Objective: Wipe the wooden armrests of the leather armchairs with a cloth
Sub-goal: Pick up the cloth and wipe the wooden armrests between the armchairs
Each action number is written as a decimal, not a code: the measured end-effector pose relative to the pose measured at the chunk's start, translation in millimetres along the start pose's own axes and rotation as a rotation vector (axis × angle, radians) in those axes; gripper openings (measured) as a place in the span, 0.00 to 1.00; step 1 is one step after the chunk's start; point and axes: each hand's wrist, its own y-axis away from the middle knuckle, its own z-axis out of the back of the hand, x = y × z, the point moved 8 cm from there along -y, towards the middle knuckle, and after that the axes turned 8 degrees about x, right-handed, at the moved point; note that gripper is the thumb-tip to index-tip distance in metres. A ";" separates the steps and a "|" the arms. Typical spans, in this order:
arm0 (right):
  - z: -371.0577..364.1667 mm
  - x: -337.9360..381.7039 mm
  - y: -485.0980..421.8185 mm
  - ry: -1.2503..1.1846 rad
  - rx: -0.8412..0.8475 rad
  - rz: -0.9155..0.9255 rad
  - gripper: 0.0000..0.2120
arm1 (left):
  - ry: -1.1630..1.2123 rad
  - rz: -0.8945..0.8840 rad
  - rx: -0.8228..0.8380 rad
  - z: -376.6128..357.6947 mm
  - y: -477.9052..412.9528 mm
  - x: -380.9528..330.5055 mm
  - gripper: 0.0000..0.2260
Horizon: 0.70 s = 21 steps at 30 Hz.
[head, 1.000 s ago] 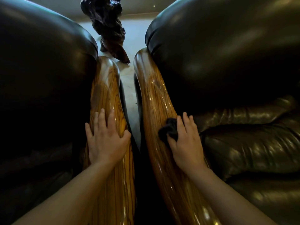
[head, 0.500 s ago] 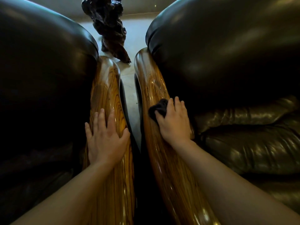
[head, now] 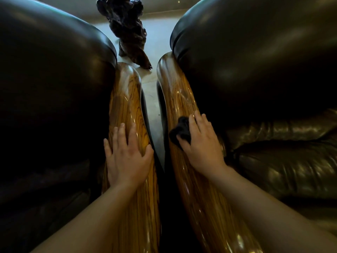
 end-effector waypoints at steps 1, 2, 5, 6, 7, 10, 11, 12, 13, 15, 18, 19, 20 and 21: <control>-1.4 -2.8 17.5 0.025 0.001 0.045 0.35 | 0.004 -0.003 -0.003 0.2 -0.6 -0.3 0.34; -2.2 -7.8 31.9 0.040 0.022 0.071 0.36 | 0.008 -0.003 -0.003 0.4 -1.6 0.0 0.34; 1.7 -31.1 19.5 -0.015 0.048 -0.013 0.36 | 0.000 -0.015 0.003 -1.5 -6.3 1.2 0.34; 5.0 -33.0 1.5 -0.065 0.045 -0.086 0.36 | -0.001 -0.016 0.003 -1.8 -8.8 2.2 0.35; 7.9 -30.7 -18.4 -0.101 0.029 -0.151 0.36 | -0.002 -0.016 0.002 -1.6 -11.3 3.4 0.35; 8.2 -5.1 -48.9 -0.066 0.008 -0.166 0.36 | -0.034 -0.015 -0.017 -2.2 -16.7 4.6 0.36; 5.6 3.1 -40.7 -0.022 0.001 -0.107 0.36 | -0.050 -0.014 -0.013 -2.8 -16.2 4.8 0.36; 1.9 7.4 -25.2 0.012 -0.001 -0.042 0.36 | -0.058 -0.016 -0.008 -3.9 -15.7 4.3 0.36; -1.1 6.5 -6.9 0.037 -0.007 0.016 0.36 | -0.059 -0.016 -0.005 -4.8 -16.2 4.2 0.37; -3.2 -8.8 16.2 0.051 0.013 0.039 0.37 | -0.075 -0.007 0.019 -6.7 -23.5 3.9 0.40; 3.0 -28.7 -13.3 -0.038 0.018 -0.119 0.38 | -0.111 0.013 0.038 -7.6 -43.8 1.8 0.45; 4.9 -25.8 -31.2 -0.054 0.005 -0.164 0.36 | -0.100 0.017 0.023 -6.8 -48.6 1.0 0.45; 5.2 -17.4 -47.1 -0.057 0.002 -0.181 0.36 | -0.087 0.021 0.005 -6.6 -51.2 0.6 0.45; 4.6 -6.8 -58.0 -0.048 0.000 -0.168 0.36 | -0.078 0.020 -0.011 -7.1 -52.4 0.7 0.45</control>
